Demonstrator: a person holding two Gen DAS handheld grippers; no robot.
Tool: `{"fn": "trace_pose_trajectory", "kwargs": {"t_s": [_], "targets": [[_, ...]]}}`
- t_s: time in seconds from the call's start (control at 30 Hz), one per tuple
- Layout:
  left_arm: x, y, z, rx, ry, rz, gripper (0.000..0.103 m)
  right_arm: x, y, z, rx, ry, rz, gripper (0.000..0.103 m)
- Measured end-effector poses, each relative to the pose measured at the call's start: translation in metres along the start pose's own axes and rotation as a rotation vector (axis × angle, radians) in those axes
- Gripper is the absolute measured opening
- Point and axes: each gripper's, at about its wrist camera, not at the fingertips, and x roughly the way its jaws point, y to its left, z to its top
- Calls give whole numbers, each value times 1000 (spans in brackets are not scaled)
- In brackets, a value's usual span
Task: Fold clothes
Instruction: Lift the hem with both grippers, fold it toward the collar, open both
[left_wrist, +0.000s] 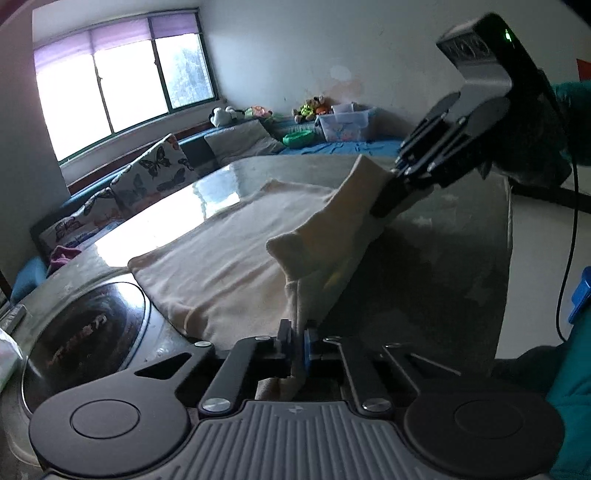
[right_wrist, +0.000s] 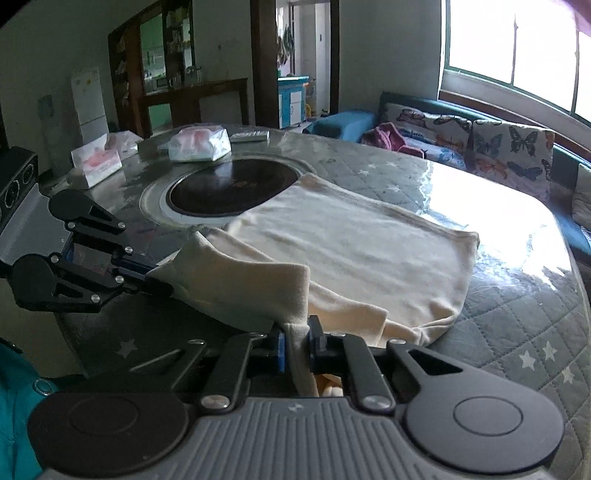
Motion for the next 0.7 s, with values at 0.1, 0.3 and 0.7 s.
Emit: {"fn": "trace_pose_trajectory", "kwargs": {"t_s": [0.1,0.3,0.7], "targets": [[-14,0,4,-17,-17,-9,6,-11,6,1,-19,-17,7,10],[-59,-9,10,-38,-42,-54,6,-47,27,-1,-65,-20,38,10],[-67,16,29,-119,-82,-37,5,-61,26,24,-52,-19,49,9]]}}
